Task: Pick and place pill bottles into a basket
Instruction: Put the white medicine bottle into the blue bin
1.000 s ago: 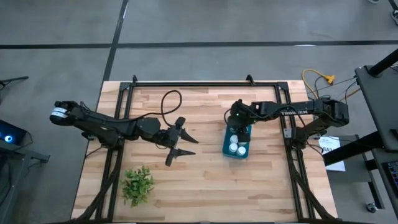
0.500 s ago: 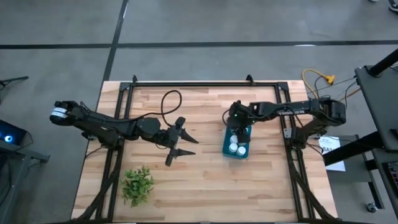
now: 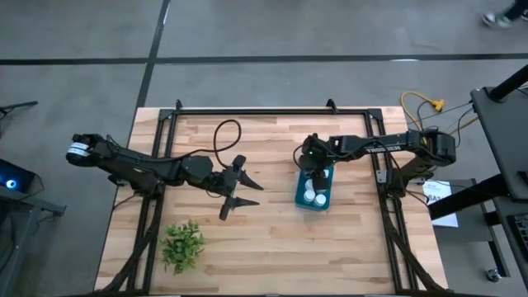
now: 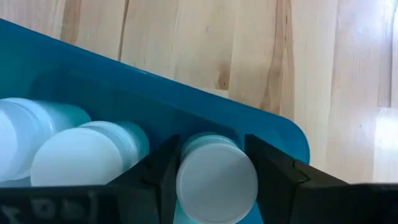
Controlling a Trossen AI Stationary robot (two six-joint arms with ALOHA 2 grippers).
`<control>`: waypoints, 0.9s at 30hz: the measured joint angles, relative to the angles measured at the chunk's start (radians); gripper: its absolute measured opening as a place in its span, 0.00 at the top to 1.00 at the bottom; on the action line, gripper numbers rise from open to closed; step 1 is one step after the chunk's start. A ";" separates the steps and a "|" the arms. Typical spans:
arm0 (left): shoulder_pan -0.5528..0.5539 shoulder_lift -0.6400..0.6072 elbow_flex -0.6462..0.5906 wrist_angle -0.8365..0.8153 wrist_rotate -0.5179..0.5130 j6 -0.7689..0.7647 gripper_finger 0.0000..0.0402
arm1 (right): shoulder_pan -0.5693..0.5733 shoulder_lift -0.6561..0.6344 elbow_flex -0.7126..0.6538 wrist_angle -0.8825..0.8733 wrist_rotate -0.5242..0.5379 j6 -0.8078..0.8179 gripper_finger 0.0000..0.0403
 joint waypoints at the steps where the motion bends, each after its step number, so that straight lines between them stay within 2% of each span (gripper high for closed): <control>1: 0.000 0.000 0.000 0.000 0.000 0.000 0.53 | 0.000 0.000 0.000 -0.004 0.000 0.002 0.64; 11: 0.000 0.000 0.000 0.000 0.000 0.000 0.53 | 0.000 -0.001 0.000 -0.012 0.004 0.013 0.63; 18: 0.000 0.000 0.000 0.000 0.000 0.000 0.53 | 0.001 0.002 -0.004 -0.029 0.018 0.016 0.45; 27: 0.000 0.000 0.000 0.000 0.000 0.000 0.53 | 0.001 0.000 -0.003 -0.032 0.016 0.008 0.40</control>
